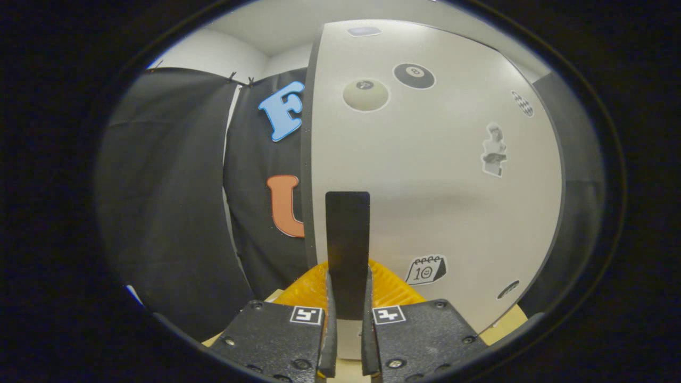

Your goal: Open the shoe cabinet door, grab the shoes and put them into the shoe cabinet, then close the shoe cabinet door.

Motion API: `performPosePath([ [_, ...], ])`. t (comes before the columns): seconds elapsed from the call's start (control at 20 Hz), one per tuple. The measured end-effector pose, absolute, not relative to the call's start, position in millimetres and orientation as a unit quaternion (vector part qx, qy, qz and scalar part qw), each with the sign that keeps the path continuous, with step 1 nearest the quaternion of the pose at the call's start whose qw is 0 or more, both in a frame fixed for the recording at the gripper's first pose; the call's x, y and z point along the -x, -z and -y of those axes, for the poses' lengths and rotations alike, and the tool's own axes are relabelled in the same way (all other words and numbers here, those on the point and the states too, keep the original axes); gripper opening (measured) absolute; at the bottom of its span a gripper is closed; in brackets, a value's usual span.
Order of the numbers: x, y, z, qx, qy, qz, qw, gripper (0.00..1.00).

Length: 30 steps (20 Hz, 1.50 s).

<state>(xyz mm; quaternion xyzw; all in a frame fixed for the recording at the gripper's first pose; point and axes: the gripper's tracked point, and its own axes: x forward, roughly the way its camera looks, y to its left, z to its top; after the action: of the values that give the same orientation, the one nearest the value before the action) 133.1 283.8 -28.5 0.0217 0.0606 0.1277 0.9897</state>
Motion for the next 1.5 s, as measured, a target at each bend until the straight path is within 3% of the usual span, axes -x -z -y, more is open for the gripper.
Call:
performPosePath([
  [0.65,-76.4,24.6,-272.8,-0.016,-0.212,-0.069,0.975,0.21],
  [1.5,-21.6,23.0,-235.2,-0.017,-0.235,-0.078,0.969,0.2],
])
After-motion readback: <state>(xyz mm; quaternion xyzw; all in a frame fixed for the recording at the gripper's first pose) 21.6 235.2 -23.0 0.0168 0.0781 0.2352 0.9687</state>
